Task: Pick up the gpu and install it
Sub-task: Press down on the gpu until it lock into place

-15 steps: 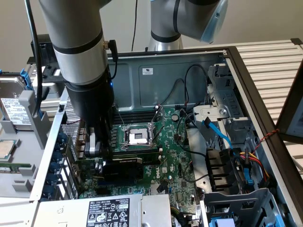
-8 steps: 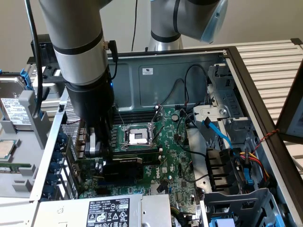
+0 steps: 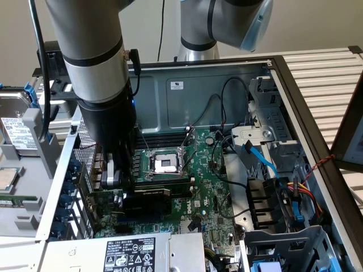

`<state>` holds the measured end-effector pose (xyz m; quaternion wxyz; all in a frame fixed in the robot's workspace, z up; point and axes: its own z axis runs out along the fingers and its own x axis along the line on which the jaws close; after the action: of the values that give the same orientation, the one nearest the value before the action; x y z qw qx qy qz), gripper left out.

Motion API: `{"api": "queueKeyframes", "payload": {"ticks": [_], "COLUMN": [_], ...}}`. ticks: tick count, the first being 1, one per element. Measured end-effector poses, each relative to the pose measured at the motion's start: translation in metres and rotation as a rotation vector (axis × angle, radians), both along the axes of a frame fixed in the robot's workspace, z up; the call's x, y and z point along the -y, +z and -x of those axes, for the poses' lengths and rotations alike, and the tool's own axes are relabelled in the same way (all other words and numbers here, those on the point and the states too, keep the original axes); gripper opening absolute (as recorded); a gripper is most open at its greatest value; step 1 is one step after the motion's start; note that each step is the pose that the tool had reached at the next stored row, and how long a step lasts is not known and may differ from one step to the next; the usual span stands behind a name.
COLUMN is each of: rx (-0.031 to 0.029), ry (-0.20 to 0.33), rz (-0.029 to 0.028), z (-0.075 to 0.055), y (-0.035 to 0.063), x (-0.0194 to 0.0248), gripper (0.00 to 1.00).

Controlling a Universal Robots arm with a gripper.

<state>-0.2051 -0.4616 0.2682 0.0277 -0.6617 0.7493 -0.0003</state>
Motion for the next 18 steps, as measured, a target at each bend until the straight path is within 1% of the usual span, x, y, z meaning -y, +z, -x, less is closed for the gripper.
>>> {"api": "queueKeyframes", "payload": {"ticks": [4,15,16,18], "rx": [0.0005,-0.0001,-0.0001,0.0], "ry": [0.0,0.0,0.0,0.0], "rz": [-0.0018,-0.0031,-0.0039,-0.003], "z": [0.0001,0.0011,0.0009,-0.0018], "y": [-0.0006,-0.0006,0.0004,0.0059], "x": [0.0003,0.0008,0.0009,0.002], "gripper": [0.11,0.11,0.11,0.11]}}
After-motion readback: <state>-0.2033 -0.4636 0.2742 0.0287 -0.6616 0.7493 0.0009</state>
